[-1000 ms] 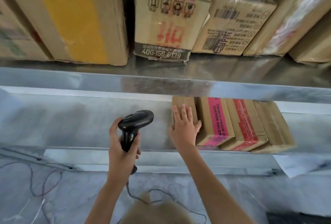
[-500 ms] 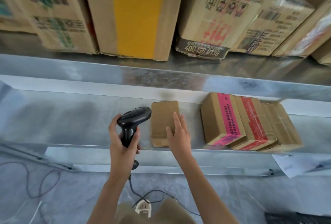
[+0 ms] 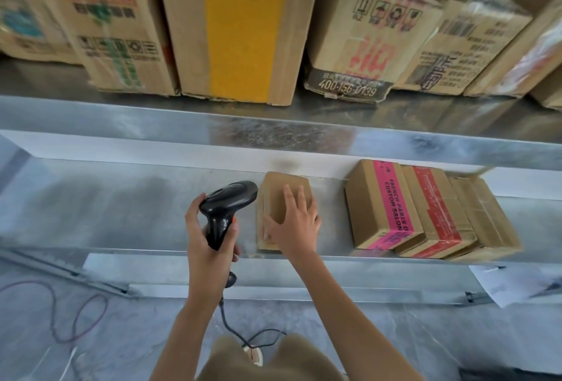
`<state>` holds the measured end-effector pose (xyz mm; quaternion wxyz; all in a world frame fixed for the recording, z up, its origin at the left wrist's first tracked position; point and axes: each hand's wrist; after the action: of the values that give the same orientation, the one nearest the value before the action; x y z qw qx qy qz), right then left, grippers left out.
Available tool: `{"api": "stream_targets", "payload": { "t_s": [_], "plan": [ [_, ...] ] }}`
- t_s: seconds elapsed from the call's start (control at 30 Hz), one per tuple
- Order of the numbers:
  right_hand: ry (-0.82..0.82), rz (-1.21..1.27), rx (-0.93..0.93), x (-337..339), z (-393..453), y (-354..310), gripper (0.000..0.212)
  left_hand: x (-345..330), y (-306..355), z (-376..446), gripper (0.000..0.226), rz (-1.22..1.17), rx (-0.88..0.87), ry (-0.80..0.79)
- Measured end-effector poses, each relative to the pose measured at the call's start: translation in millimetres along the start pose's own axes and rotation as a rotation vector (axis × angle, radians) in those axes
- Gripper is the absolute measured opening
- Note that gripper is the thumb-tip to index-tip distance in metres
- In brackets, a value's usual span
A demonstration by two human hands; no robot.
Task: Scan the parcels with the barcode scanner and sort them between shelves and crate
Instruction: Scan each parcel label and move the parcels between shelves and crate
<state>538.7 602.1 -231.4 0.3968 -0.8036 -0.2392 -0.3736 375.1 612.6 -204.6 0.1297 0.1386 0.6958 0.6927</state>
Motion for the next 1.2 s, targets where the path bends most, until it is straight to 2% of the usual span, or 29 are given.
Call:
{"api": "stream_targets", "payload": {
  "t_s": [0.1,0.2,0.33,0.47,0.57,0.67,0.8,0.9,1.07,1.2],
  "plan": [
    [0.011,0.243,0.068,4.4,-3.1,8.1,0.071,-0.4,0.3,1.9,0.064,-0.018,-0.010,0.002],
    [0.063,0.306,0.102,8.4,-8.9,11.5,0.065,-1.6,0.8,2.7,0.064,-0.032,-0.013,0.002],
    [0.179,0.051,0.042,13.0,-13.0,4.5,0.070,-4.5,1.1,1.7,0.064,-0.028,-0.009,-0.011],
    [0.087,-0.159,-0.111,12.9,-5.3,3.2,0.076,-5.3,1.3,-0.6,0.064,-0.010,0.000,-0.036],
    [0.109,-0.177,-0.140,12.9,-2.6,11.6,0.070,-4.4,1.5,-3.4,0.064,0.010,0.004,-0.054],
    [0.201,0.009,-0.059,16.1,-6.3,23.1,0.063,-1.5,3.5,-8.6,0.064,0.032,-0.010,-0.074],
    [0.370,0.486,0.164,17.6,-24.4,27.1,0.068,3.2,12.3,-17.3,0.063,0.029,-0.060,-0.102],
    [0.454,0.759,0.246,18.0,-41.4,17.2,0.069,7.1,22.0,-24.2,0.064,0.020,-0.100,-0.128],
    [0.577,0.892,0.376,20.2,-56.8,7.0,0.068,12.3,34.1,-36.8,0.071,0.041,-0.175,-0.170],
    [0.581,0.895,0.419,23.4,-65.2,4.4,0.067,17.1,30.1,-42.8,0.065,0.112,-0.217,-0.200]
  ]
}}
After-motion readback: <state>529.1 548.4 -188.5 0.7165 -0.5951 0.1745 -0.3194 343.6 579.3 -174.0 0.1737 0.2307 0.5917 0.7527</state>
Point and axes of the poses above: each hand's wrist, its own z-axis towards the middle knuckle, its own x-axis out of the back of the hand, y = z × x, and after that the axes turned 13 degrees about -y, right-handed
